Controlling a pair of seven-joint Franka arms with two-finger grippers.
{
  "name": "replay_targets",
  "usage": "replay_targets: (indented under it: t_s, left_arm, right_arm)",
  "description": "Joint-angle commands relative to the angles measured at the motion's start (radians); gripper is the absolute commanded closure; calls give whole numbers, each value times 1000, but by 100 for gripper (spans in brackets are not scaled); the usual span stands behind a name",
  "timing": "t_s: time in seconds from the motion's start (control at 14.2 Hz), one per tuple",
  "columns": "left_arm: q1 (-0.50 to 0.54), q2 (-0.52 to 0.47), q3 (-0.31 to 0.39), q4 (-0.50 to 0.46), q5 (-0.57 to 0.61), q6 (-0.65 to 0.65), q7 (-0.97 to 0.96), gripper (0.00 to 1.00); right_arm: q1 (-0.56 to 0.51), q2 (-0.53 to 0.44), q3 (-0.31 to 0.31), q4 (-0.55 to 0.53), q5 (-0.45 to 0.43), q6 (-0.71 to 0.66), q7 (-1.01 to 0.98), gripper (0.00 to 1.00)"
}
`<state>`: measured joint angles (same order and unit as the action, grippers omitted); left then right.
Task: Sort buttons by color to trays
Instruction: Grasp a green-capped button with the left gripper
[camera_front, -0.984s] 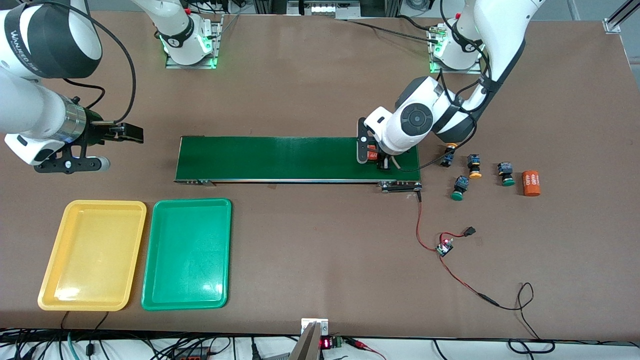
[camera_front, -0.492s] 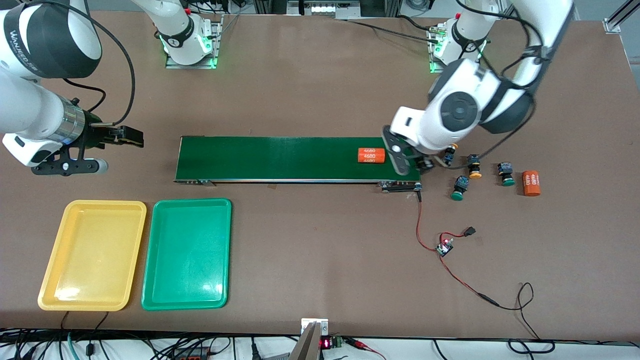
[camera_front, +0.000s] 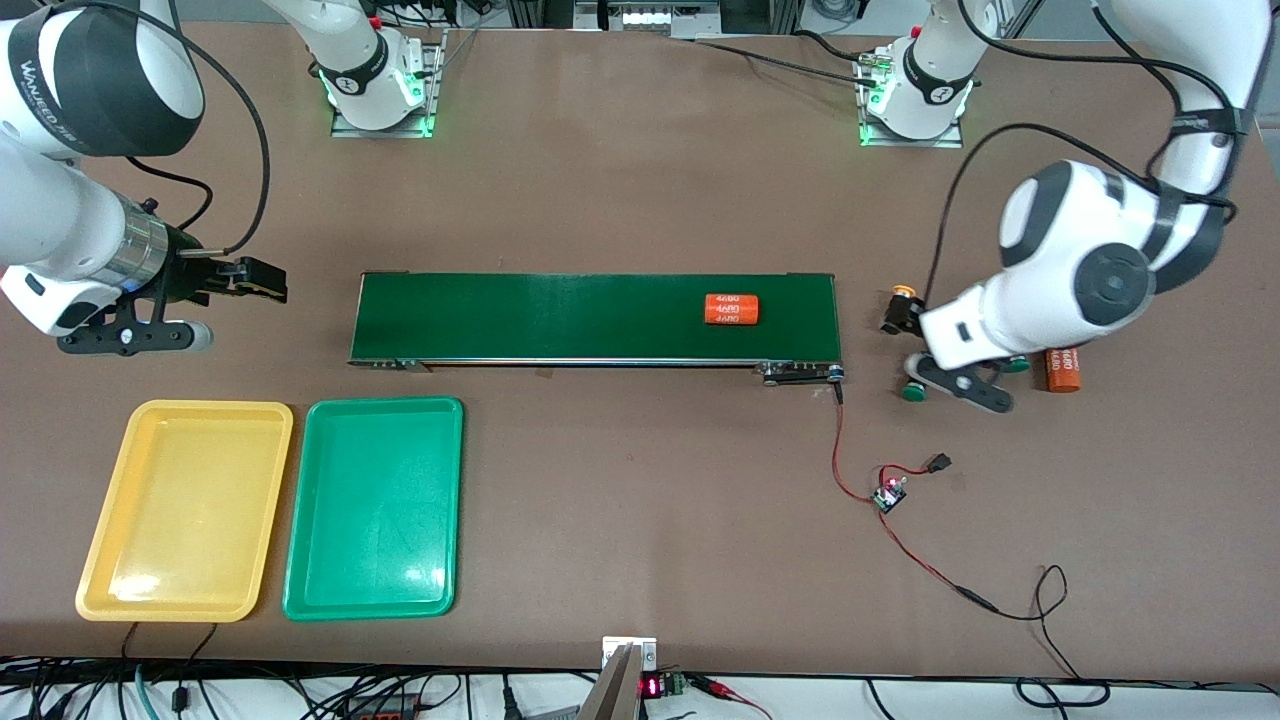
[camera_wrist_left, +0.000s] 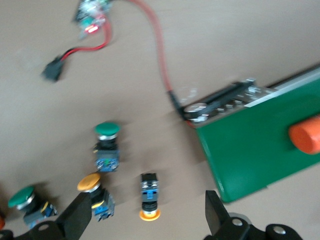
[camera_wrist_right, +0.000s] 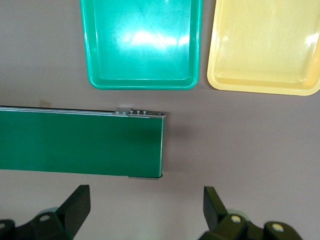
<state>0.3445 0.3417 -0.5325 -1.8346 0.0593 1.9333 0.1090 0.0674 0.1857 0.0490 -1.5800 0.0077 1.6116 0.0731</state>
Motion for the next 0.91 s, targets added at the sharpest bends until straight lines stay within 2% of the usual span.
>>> replay_targets:
  t_s: [0.0,0.21,0.35,0.56,0.84]
  left_arm:
    - [-7,51,70,5,17,38,-40,0]
    - [-145,78,231,-50,17,169,84,0]
    - [-145,83,250,-154,17,322,199,0]
    - [-148,86,256,-311,17,557,209,0]
    - [-156,118,285,-333,17,602,215,0]
  right_arm:
    - [-1,3,2,12,15,-2,10,0]
    - [-1,5,3,12,17,-4,10,0]
    - [-1,5,3,12,17,-4,10,0]
    - [-1,5,3,12,17,-2,8,0]
    - [-3,6,3,12,17,-6,4,0]
